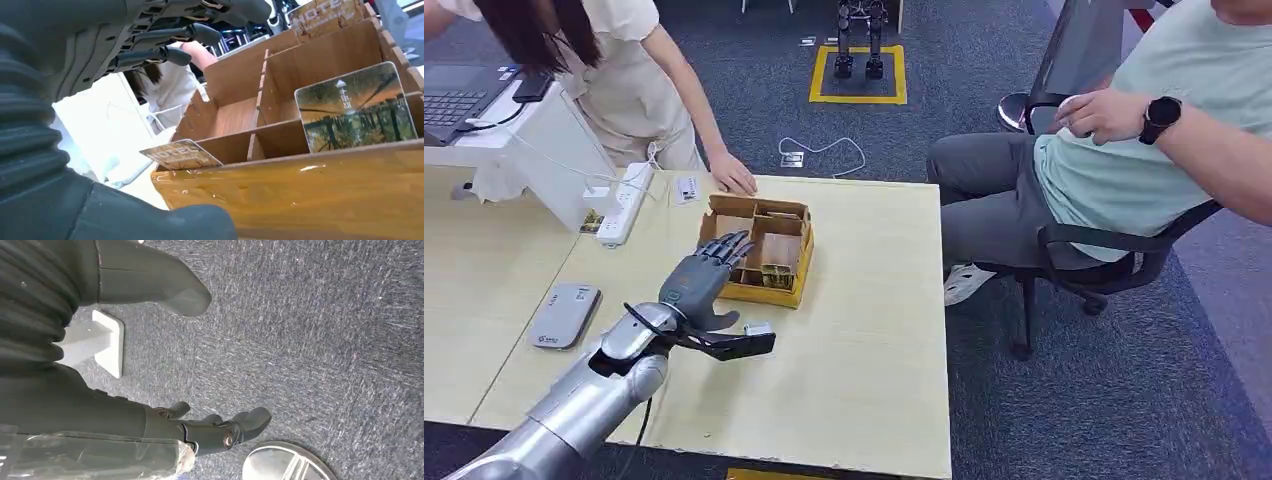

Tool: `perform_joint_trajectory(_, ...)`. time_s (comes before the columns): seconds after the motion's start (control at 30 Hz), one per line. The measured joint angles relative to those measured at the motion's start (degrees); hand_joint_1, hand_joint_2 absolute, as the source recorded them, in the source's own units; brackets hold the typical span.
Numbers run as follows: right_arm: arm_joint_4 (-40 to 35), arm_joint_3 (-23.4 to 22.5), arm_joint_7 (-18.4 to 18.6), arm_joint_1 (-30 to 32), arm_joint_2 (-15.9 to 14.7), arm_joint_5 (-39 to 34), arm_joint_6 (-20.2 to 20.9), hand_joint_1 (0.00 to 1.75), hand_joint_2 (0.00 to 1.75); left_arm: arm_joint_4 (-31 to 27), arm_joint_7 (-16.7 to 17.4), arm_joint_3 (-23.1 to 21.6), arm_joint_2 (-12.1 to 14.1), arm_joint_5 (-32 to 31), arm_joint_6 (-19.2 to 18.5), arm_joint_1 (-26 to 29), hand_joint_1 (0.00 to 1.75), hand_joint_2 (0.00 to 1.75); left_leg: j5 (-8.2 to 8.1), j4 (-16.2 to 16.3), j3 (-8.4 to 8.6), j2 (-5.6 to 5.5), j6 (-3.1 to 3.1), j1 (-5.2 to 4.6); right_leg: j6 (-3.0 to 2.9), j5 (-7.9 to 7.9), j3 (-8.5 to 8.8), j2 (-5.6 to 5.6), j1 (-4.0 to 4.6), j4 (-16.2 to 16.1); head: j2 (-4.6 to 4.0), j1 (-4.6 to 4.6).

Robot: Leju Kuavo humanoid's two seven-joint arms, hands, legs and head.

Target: Pass the card to the sensor for recognition and then transmit it.

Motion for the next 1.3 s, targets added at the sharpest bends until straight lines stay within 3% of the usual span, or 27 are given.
perform_joint_trajectory(0.47, 0.00, 0.00, 0.00, 0.00, 0.04, 0.22, -0.02, 0.00, 1.75, 2.60, 0.50, 2.47, -1.92, -2.41, 1.62, -0.01, 0.00, 1.75, 0.00, 0.00, 0.00, 0.00, 0.00, 0.00, 0.00, 0.00, 0.00, 0.00, 0.00, 0.00, 0.00, -0.02)
perform_joint_trajectory(1.3, 0.00, 0.00, 0.00, -0.01, 0.07, 0.52, -0.02, 0.00, 1.75, 6.60, 0.57, 6.86, -2.10, -3.39, 2.23, -0.01, 0.00, 1.75, 0.00, 0.00, -0.01, -0.01, 0.00, 0.00, 0.00, 0.00, 0.00, -0.01, 0.00, 0.00, 0.00, 0.00)
